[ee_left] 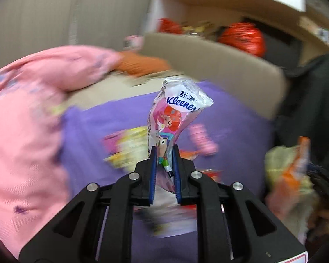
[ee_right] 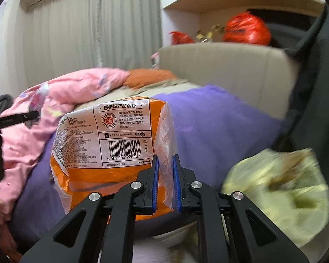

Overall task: Collect trash
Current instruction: 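Grasp the pink Kleenex tissue pack with the left gripper while right holds the orange bag, then carry both items to the yellow trash bag and open both grippers inside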

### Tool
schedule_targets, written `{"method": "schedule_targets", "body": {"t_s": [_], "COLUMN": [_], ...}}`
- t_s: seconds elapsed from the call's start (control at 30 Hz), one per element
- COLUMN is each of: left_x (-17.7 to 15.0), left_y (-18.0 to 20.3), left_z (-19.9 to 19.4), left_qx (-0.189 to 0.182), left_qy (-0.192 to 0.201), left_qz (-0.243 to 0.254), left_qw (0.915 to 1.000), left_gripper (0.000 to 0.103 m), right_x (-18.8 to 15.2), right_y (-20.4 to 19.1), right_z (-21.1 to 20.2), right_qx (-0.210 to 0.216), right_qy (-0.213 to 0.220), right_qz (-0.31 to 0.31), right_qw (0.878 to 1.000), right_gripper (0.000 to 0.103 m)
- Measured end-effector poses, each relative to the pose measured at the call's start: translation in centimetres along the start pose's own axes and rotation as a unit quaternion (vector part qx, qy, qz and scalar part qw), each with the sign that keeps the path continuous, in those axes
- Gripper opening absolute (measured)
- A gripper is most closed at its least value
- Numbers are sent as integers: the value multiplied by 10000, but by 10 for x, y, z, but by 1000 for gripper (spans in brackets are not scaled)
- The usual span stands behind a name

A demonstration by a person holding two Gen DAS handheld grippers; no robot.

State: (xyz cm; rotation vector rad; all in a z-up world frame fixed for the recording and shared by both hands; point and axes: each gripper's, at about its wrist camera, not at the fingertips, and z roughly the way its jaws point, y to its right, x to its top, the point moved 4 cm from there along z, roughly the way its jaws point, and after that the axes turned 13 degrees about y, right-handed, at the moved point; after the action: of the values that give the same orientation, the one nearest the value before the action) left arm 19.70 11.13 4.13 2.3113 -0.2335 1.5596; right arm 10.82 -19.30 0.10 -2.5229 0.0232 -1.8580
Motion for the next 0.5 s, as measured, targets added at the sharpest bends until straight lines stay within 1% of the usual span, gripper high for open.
{"method": "schedule_targets", "body": {"t_s": [0.07, 0.1, 0.17, 0.2, 0.27, 0.3, 0.33, 0.37, 0.43, 0.5], "left_x": [10, 15, 18, 17, 14, 10, 6, 0, -15, -37], "left_y": [37, 71, 117, 147, 206, 228, 253, 283, 329, 368], "left_z": [8, 18, 32, 41, 60, 63, 67, 75, 84, 106], "left_qx": [-520, -961, -1518, -1868, -2562, -2784, -3067, -3435, -3806, -3981], "left_qy": [-25, -98, -237, -352, -594, -661, -766, -945, -1184, -1536], "left_qz": [91, 209, 348, 433, 580, 626, 681, 765, 990, 1267], "left_qw": [9986, 9951, 9875, 9808, 9630, 9562, 9463, 9313, 9118, 8955], "left_gripper": [13, 13, 13, 13, 13, 13, 13, 13, 14, 13], "right_x": [13, 19, 27, 31, 35, 36, 37, 37, 31, 19], "right_y": [27, 43, 74, 90, 125, 143, 160, 175, 206, 229], "right_z": [-10, -16, -24, -28, -34, -37, -40, -41, -41, -38], "right_qx": [-400, -630, -1090, -1324, -1821, -2092, -2347, -2554, -2927, -2994], "right_qy": [117, 156, 176, 160, 95, 43, -9, -56, -220, -396], "right_qz": [-132, -178, -258, -302, -420, -486, -542, -580, -602, -491], "right_qw": [9990, 9977, 9935, 9906, 9823, 9767, 9706, 9651, 9541, 9520], "right_gripper": [13, 13, 13, 13, 13, 13, 13, 13, 13, 13]}}
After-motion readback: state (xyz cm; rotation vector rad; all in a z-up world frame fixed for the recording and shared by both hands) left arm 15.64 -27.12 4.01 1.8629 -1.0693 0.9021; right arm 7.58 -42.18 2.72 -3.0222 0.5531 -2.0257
